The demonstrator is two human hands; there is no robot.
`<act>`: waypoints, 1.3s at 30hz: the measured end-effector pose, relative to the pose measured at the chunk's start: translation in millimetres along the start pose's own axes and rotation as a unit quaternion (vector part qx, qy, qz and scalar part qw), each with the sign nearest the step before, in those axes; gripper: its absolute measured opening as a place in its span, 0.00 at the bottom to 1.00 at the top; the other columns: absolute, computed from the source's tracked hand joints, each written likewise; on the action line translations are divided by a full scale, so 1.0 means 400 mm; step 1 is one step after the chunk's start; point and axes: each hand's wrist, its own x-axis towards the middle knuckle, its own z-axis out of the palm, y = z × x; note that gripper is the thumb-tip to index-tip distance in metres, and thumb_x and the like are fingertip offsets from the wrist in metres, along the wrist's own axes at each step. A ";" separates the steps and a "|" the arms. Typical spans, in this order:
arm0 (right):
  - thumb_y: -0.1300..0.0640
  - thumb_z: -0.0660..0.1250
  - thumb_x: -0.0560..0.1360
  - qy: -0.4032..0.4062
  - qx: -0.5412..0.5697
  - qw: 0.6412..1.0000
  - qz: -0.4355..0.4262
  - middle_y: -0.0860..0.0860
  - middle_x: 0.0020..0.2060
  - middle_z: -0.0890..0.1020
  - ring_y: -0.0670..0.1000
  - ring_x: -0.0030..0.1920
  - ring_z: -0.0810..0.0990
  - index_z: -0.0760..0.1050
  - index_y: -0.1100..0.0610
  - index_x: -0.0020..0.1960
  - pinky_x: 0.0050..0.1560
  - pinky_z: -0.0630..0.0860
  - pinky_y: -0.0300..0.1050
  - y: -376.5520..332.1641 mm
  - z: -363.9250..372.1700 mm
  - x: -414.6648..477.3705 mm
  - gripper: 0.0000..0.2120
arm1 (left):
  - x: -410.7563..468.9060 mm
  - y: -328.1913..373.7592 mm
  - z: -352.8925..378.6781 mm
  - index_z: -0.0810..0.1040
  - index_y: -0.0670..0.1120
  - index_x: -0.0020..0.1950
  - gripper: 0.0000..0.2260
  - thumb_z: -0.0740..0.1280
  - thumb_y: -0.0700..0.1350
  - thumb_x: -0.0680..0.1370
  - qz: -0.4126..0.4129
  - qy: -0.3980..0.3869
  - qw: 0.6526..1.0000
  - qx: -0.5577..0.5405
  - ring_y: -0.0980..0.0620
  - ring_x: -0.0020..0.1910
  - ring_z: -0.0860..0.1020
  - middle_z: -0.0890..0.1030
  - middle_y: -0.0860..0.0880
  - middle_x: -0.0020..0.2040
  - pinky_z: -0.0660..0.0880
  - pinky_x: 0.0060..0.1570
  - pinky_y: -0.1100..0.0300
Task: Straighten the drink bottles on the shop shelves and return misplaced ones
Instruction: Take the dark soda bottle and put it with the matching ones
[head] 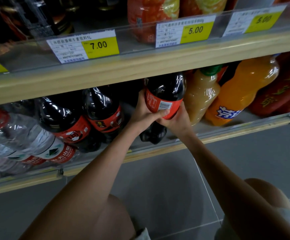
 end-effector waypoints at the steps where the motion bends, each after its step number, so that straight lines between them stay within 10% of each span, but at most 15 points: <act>1: 0.43 0.79 0.57 0.004 -0.002 1.000 -0.004 0.47 0.61 0.76 0.41 0.60 0.75 0.58 0.55 0.71 0.60 0.75 0.40 0.000 0.001 0.001 0.50 | 0.002 -0.001 -0.003 0.55 0.45 0.73 0.43 0.77 0.38 0.66 0.003 -0.002 1.000 0.004 0.58 0.60 0.71 0.69 0.52 0.63 0.70 0.53 0.74; 16: 0.50 0.80 0.61 0.062 -0.009 0.998 -0.014 0.46 0.60 0.74 0.39 0.59 0.74 0.58 0.50 0.68 0.55 0.73 0.31 0.031 0.039 -0.022 0.44 | 0.011 -0.025 -0.012 0.48 0.47 0.77 0.42 0.73 0.39 0.72 0.005 -0.069 0.994 0.079 0.59 0.67 0.65 0.63 0.48 0.73 0.66 0.59 0.75; 23: 0.53 0.81 0.61 0.118 -0.008 0.993 -0.005 0.52 0.61 0.74 0.47 0.59 0.76 0.60 0.57 0.69 0.57 0.77 0.46 0.017 0.070 -0.039 0.44 | -0.019 -0.020 -0.014 0.50 0.50 0.77 0.39 0.71 0.48 0.74 -0.011 -0.009 0.982 0.186 0.47 0.74 0.54 0.56 0.44 0.74 0.55 0.72 0.48; 34: 0.53 0.78 0.65 0.052 -0.026 0.997 0.044 0.59 0.66 0.61 0.57 0.68 0.65 0.47 0.59 0.76 0.66 0.69 0.56 0.007 0.070 -0.032 0.52 | -0.049 -0.018 0.016 0.63 0.40 0.65 0.20 0.66 0.44 0.77 -0.017 0.112 0.981 0.160 0.47 0.61 0.72 0.70 0.42 0.63 0.71 0.62 0.50; 39: 0.55 0.75 0.69 0.006 -0.027 0.998 0.057 0.58 0.66 0.59 0.53 0.68 0.62 0.47 0.56 0.77 0.67 0.65 0.43 0.009 0.061 -0.039 0.48 | -0.054 -0.017 0.004 0.63 0.42 0.68 0.16 0.58 0.42 0.81 -0.040 0.118 0.982 0.139 0.48 0.64 0.71 0.71 0.44 0.65 0.67 0.59 0.60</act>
